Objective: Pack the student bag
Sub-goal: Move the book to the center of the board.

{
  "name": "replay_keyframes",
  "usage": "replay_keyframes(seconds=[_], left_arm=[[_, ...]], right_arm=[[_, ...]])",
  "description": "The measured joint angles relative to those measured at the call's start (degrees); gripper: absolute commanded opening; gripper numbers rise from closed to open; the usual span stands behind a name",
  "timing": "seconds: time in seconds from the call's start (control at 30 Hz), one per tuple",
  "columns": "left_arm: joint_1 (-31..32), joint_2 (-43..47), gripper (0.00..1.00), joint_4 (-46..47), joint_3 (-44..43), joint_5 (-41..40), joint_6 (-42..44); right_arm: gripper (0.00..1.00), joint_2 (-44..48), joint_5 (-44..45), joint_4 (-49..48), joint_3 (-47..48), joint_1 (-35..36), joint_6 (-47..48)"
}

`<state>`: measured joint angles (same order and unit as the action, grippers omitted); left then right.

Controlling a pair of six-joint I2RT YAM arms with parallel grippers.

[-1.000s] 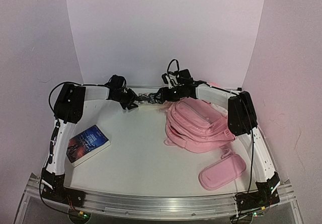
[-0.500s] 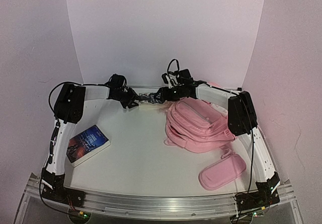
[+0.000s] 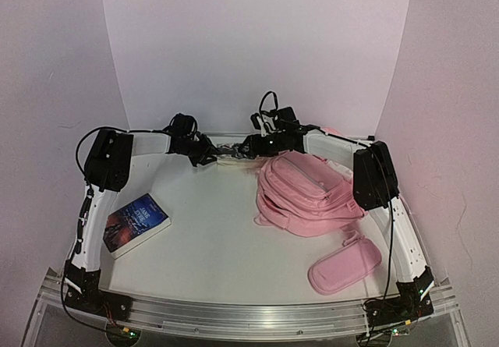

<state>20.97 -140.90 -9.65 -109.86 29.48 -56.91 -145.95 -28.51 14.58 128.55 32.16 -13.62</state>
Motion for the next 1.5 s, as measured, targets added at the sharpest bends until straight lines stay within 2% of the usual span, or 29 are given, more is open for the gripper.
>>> replay_keyframes(seconds=[0.17,0.37,0.47,0.53,0.8,0.93,1.07,1.1,1.17,1.23,1.37,1.43,1.5], left_arm=[[0.0,0.2,0.22,1.7,0.0,0.4,-0.1],[0.0,0.2,0.25,2.0,0.0,0.5,-0.2],[0.0,0.1,0.15,1.2,-0.6,0.6,-0.3],[0.0,0.0,0.02,1.1,-0.8,0.6,-0.5],[0.1,0.3,0.00,1.4,0.1,0.0,-1.4],[0.4,5.6,0.00,2.0,8.6,-3.1,-1.4],[1.3,15.7,0.00,-1.0,19.3,-7.2,-0.7],[1.8,18.3,0.04,-2.6,21.5,-8.2,-0.1],[3.7,23.5,0.21,-7.4,24.4,-10.3,1.9],[6.9,27.0,0.34,-12.4,25.1,-11.6,4.4],[15.6,32.6,0.71,-20.5,26.0,-11.8,8.8],[18.2,35.2,0.80,-24.9,26.4,-11.8,11.2],[17.8,36.5,0.85,-28.6,25.4,-12.7,14.1]], right_arm=[[0.62,0.0,-0.1,0.0,0.0,0.0,0.0],[0.62,0.0,-0.1,0.0,-0.1,0.0,-0.1],[0.62,0.0,-0.1,-0.2,-0.5,0.0,-0.1],[0.62,0.0,-0.1,-0.3,-0.9,0.0,-0.1],[0.63,0.7,-0.1,-0.7,-2.8,0.0,0.3],[0.65,1.7,-0.1,-0.4,-3.1,0.0,0.1],[0.66,3.8,-0.6,-0.4,-4.1,0.0,-0.2],[0.67,4.5,-0.9,-0.4,-4.6,0.0,-0.2],[0.68,6.2,-1.5,-0.4,-6.0,0.0,-0.3],[0.69,8.1,-2.5,-0.4,-7.9,0.0,-0.2],[0.70,12.6,-4.5,-0.1,-12.4,0.0,0.0],[0.70,16.0,-5.5,0.2,-16.5,0.0,0.1],[0.70,19.7,-6.2,0.7,-20.7,0.3,0.1]])
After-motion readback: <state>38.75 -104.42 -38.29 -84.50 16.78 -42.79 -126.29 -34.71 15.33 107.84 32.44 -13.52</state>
